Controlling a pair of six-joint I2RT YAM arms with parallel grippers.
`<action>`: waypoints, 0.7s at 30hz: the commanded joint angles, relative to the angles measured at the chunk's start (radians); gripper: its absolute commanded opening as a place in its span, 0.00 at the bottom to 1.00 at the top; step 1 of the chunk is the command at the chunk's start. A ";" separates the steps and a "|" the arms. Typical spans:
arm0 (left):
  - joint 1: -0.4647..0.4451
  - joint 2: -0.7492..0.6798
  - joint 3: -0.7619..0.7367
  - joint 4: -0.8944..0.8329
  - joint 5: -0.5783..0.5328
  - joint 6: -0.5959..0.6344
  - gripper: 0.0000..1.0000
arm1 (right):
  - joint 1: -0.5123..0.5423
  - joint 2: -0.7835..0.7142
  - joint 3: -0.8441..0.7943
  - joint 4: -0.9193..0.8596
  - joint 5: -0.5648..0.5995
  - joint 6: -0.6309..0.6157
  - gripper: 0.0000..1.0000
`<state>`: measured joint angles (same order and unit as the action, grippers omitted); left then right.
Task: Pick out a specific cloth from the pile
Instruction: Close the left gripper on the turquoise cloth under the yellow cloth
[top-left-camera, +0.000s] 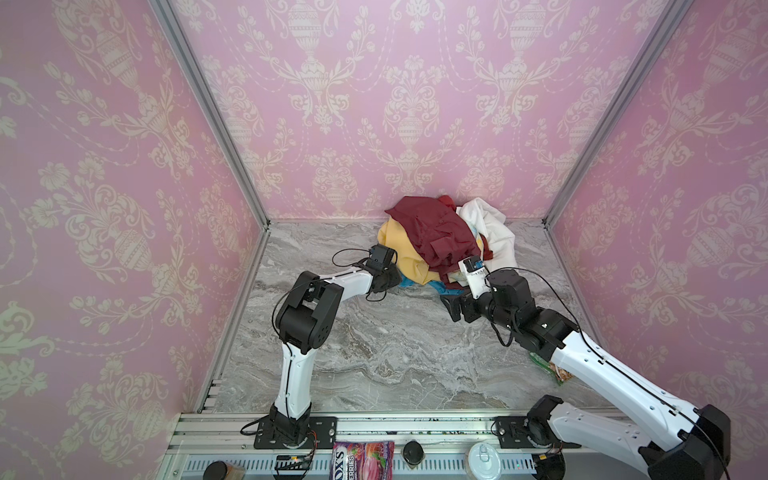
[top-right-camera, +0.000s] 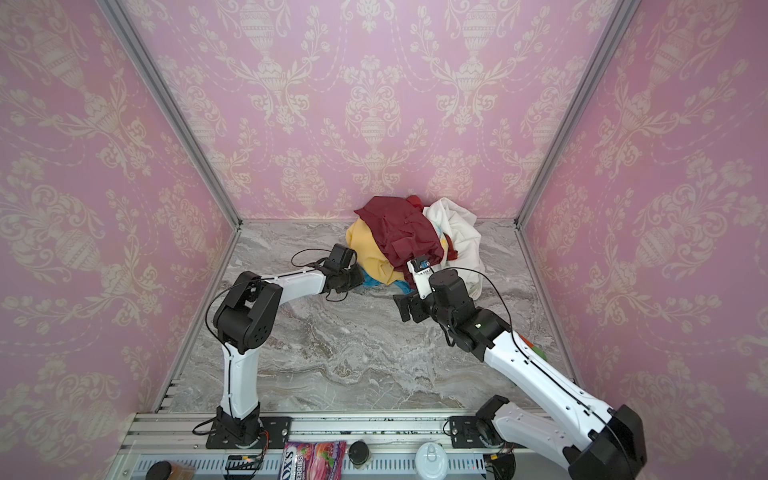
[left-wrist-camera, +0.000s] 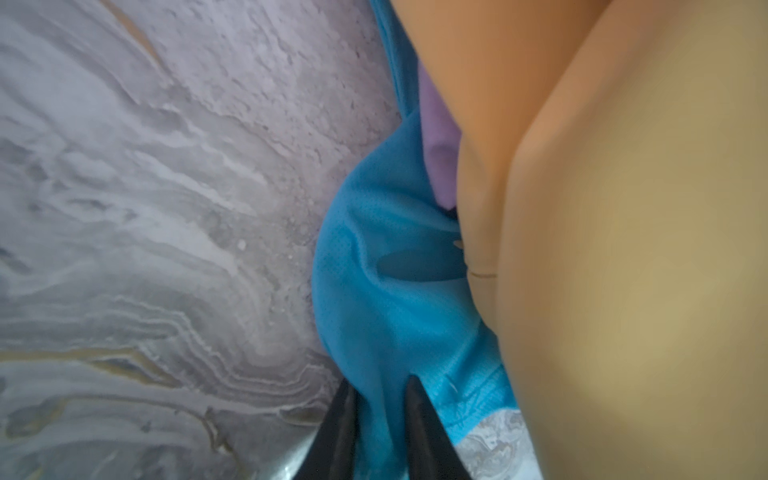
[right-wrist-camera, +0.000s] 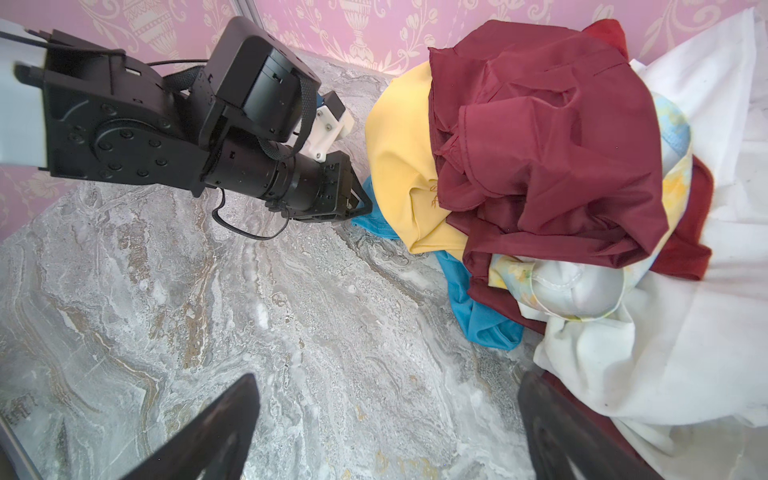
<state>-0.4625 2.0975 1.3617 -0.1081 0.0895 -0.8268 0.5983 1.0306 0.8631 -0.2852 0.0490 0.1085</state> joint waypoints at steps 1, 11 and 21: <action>-0.011 0.060 0.019 -0.141 -0.032 0.015 0.11 | 0.008 -0.022 0.032 -0.015 0.010 0.014 0.98; -0.011 -0.007 0.091 -0.177 -0.037 0.039 0.00 | 0.007 0.019 0.062 -0.035 0.037 0.016 0.98; -0.011 -0.160 0.160 -0.168 -0.002 0.034 0.00 | 0.007 0.051 0.100 -0.048 0.065 0.026 0.99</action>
<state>-0.4683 2.0056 1.4651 -0.2615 0.0799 -0.8200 0.5983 1.0679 0.9268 -0.3283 0.0933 0.1093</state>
